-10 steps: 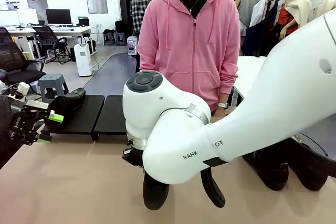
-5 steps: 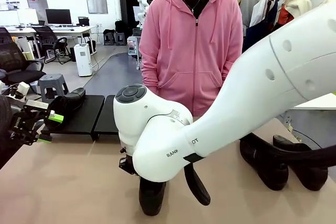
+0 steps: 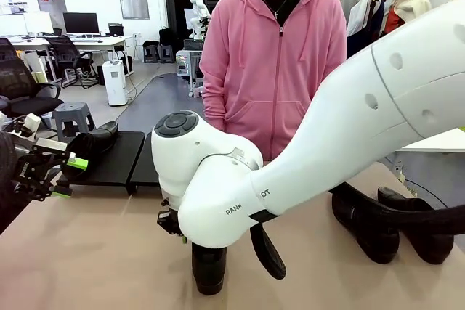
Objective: Organize the shoes by placing them on the stand.
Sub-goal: Pick up one Shoe and place it in the middle of the table, then place the Shoe from the middle of the table onto the Shoes Stand.
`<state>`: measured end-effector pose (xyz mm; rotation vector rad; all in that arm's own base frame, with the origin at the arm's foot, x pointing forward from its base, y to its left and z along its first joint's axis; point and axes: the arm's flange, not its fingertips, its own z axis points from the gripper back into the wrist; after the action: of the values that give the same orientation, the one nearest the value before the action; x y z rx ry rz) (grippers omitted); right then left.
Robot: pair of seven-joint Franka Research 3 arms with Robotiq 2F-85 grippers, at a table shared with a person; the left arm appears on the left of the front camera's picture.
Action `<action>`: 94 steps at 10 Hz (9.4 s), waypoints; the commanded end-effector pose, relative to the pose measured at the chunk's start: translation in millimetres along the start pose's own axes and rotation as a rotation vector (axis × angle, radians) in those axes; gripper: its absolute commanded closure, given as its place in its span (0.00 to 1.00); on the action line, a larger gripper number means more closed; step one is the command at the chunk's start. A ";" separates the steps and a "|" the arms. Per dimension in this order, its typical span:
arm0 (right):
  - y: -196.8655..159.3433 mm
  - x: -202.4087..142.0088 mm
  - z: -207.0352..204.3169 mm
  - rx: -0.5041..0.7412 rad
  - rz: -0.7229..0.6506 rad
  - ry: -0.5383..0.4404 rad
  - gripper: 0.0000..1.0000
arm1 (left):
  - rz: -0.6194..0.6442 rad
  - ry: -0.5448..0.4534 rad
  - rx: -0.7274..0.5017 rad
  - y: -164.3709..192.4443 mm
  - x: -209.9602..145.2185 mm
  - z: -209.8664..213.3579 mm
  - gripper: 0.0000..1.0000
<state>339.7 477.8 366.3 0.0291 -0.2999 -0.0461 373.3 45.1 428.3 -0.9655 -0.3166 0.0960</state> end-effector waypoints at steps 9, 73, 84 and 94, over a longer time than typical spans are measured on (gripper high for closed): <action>-416.5 -12.9 159.2 0.562 -0.065 0.202 0.00 | -0.016 -0.013 -0.028 2.4 -5.6 -1.9 0.00; -519.1 -2.1 185.0 0.583 -0.298 0.222 0.00 | -0.498 0.113 0.778 -154.0 -25.9 -10.1 1.00; -519.1 -2.1 185.0 0.583 -0.298 0.222 0.00 | -0.500 0.130 0.724 -140.9 74.1 -2.0 1.00; -519.1 -2.1 185.0 0.583 -0.298 0.222 0.00 | -0.365 -0.003 0.761 -43.0 242.3 -78.6 1.00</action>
<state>261.6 -44.4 522.1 0.6195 -0.0693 -0.2720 619.9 8.8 473.3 -0.1556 -0.4018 -0.1046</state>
